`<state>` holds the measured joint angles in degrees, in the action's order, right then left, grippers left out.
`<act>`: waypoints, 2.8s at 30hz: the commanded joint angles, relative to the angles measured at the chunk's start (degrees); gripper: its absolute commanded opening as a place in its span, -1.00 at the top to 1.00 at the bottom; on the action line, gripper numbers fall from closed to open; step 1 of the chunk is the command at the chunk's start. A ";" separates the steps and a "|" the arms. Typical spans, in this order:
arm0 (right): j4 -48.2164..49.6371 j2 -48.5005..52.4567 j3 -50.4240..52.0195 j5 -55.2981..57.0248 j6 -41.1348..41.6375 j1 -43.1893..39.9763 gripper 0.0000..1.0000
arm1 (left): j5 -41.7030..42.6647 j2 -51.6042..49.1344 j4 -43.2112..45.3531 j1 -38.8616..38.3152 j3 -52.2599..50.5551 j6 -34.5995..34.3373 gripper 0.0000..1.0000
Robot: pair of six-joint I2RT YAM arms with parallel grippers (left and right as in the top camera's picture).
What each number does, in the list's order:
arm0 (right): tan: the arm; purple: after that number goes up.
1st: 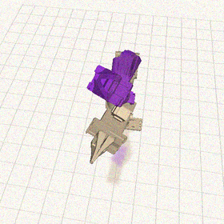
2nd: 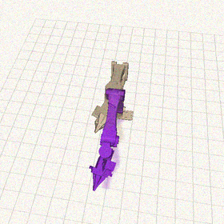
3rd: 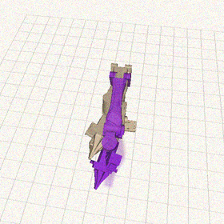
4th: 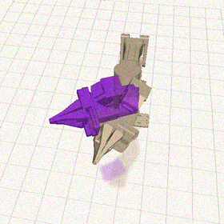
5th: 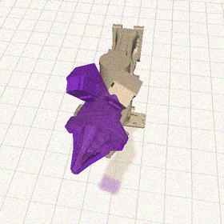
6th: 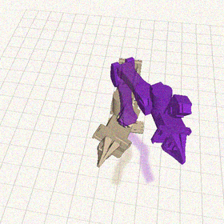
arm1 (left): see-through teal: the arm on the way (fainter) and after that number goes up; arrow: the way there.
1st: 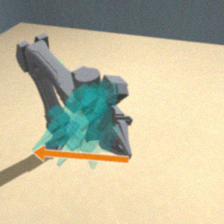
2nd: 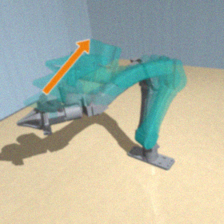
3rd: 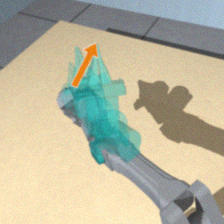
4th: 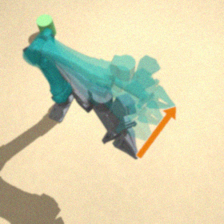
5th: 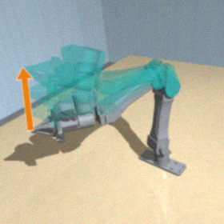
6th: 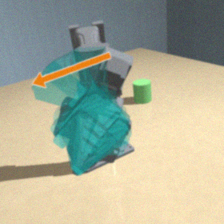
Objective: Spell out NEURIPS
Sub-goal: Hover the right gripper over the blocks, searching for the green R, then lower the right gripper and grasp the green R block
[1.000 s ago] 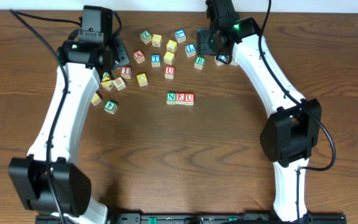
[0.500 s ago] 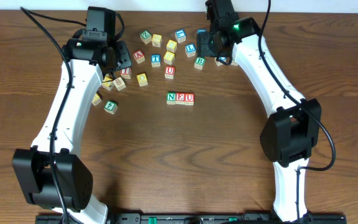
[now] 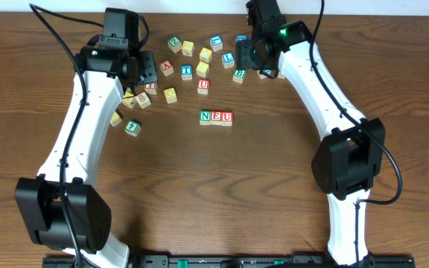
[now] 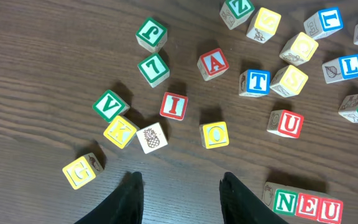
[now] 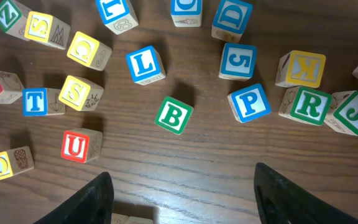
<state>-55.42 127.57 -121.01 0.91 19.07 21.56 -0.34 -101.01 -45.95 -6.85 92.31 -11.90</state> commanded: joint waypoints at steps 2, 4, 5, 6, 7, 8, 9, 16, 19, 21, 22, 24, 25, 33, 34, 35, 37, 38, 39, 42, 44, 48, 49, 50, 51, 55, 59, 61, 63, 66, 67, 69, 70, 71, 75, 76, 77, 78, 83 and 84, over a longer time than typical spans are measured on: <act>-0.72 -0.11 -0.92 0.42 0.17 0.24 -0.35 | -0.09 -1.62 0.20 0.09 -0.37 1.16 0.21; -0.76 -0.11 -0.92 0.20 0.17 0.28 -0.35 | -0.09 -2.01 0.20 0.09 -0.37 1.16 0.22; -0.74 -0.11 -0.92 0.02 0.17 0.28 -0.35 | -0.09 -2.19 0.22 0.09 -0.37 1.16 0.21; -0.74 -0.11 -0.90 0.00 0.22 0.28 -0.35 | -0.09 -2.29 0.24 0.09 -0.37 1.14 0.21; -0.79 -0.11 -0.92 0.00 0.20 0.28 -0.35 | -0.09 -2.40 0.24 0.09 -0.37 1.16 0.22; -0.85 -0.11 -0.90 0.00 0.22 0.28 -0.35 | -0.09 -2.43 0.22 0.09 -0.37 1.16 0.21; -0.96 -0.11 -0.92 0.00 0.22 0.31 -0.35 | -0.09 -2.47 0.22 0.09 -0.37 1.16 0.21; -1.33 -0.11 -0.90 -0.42 0.20 0.39 -0.36 | -0.09 -2.49 0.22 0.09 -0.37 1.16 0.21; -1.36 -0.11 -0.90 -0.42 0.17 0.42 -0.36 | -0.09 -2.51 0.24 0.09 -0.37 1.14 0.21; -1.38 -0.11 -0.92 -0.42 0.17 0.42 -0.37 | -0.09 -2.51 0.24 0.09 -0.37 1.14 0.21; -1.38 -0.11 -0.92 -0.42 0.17 0.42 -0.37 | -0.09 -2.51 0.24 0.09 -0.37 1.14 0.22; -1.38 -0.11 -0.92 -0.42 0.17 0.42 -0.38 | -0.09 -2.51 0.22 0.09 -0.37 1.14 0.21; -1.44 -0.11 -0.92 -0.42 0.17 0.39 -0.38 | -0.09 -2.51 0.20 0.09 -0.37 1.14 0.21; -3.63 -0.11 -0.92 -0.39 0.17 -0.90 -0.39 | -0.09 -2.51 0.20 0.09 -0.37 1.14 0.21; -4.09 -0.11 -0.92 -0.42 0.17 -1.31 -0.39 | -0.09 -2.51 0.17 0.09 -0.37 1.14 0.21; -4.55 -0.11 -0.92 -0.42 0.17 -1.77 -0.40 | -0.09 -2.51 0.15 0.09 -0.37 1.14 0.21; -5.31 -0.11 -0.90 -0.39 0.15 -3.02 -0.42 | -0.09 -2.51 0.09 0.09 -0.37 1.14 0.21; -5.49 -0.11 -0.92 -0.42 0.15 -3.56 -0.43 | -0.11 -2.51 0.04 0.09 -0.37 1.14 0.21; -5.57 -0.11 -0.92 -0.39 0.11 -4.07 -0.43 | -0.11 -2.51 0.02 0.09 -0.37 1.14 0.21; -5.73 -0.11 -0.90 -0.39 -0.98 -5.60 -0.45 | -0.11 -2.51 -0.02 0.09 -0.37 1.14 0.20; -5.73 -0.11 -0.92 -0.37 -1.57 -6.84 -0.47 | -0.09 -2.51 -0.02 0.09 -0.37 1.14 0.20; -5.75 -0.09 -0.92 -0.39 -1.53 -9.46 -0.47 | -0.11 -2.51 -0.02 0.09 -0.37 1.14 0.20; -5.79 -0.09 -0.92 -0.39 -1.53 -10.01 -0.47 | -0.09 -2.51 -0.02 0.09 -0.37 1.14 0.20; -5.88 -0.09 -0.90 -0.39 -1.53 -10.69 -0.47 | -0.11 -2.51 -0.02 0.09 -0.37 1.14 0.20; -5.90 -0.09 -0.92 -0.44 -1.49 -11.13 -0.46 | -0.09 -2.51 -0.02 0.09 -0.37 1.14 0.20; -4.92 0.04 -0.90 -1.33 -0.63 -11.72 -0.41 | -0.09 -2.51 0.00 0.09 -0.37 1.11 0.20; -2.58 1.29 -0.90 -1.46 1.33 -11.21 -0.24 | -0.09 -2.51 0.07 0.09 -0.37 1.11 0.20; -1.57 2.36 -0.90 -1.46 2.38 -11.04 -0.13 | -0.09 -2.51 0.04 0.09 -0.37 1.11 0.20; -0.61 3.61 -0.90 -1.22 3.34 -10.97 -0.03 | -0.09 -2.51 -0.02 0.09 -0.37 1.11 0.20; 1.97 5.29 -0.90 -1.25 3.63 -11.02 0.01 | -0.11 -2.51 -0.02 0.09 -0.37 1.11 0.20; 2.97 5.88 -0.90 -1.27 3.63 -11.02 0.01 | -0.09 -2.51 0.00 0.09 -0.37 1.11 0.20; 4.52 6.86 -0.90 -1.25 3.63 -10.97 0.02 | -0.09 -2.51 0.00 0.09 -0.37 1.11 0.20; 5.25 7.50 -0.90 -1.27 3.61 -10.97 0.02 | -0.11 -2.51 0.00 0.09 -0.37 1.11 0.20; 5.68 7.89 -0.90 -1.27 3.61 -10.97 0.02 | -0.09 -2.51 -0.02 0.09 -0.37 1.11 0.20; 7.15 9.11 -0.90 -1.25 1.95 -10.97 0.03 | -0.09 -2.51 -0.04 0.09 -0.37 1.11 0.19; 7.80 9.29 -0.90 -1.22 1.20 -10.97 0.03 | -0.09 -2.51 -0.04 0.09 -0.37 1.11 0.20; 8.37 9.57 -0.90 -1.22 0.46 -10.97 0.02 | -0.11 -2.51 -0.04 0.09 -0.37 1.11 0.19; 8.85 9.88 -0.90 -1.20 0.07 -10.97 0.02 | -0.09 -2.51 -0.04 0.09 -0.37 1.11 0.20; 9.31 11.56 -0.85 -1.22 -0.07 -10.97 0.04 | -0.11 -2.51 -0.02 0.09 -0.37 1.11 0.20; 9.31 11.87 -0.85 -1.22 -0.04 -10.97 0.05 | -0.11 -2.51 -0.02 0.09 -0.37 1.11 0.20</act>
<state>-46.11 136.81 -121.03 -0.40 20.12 10.15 -0.34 -102.89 -46.02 -6.85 92.31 -11.73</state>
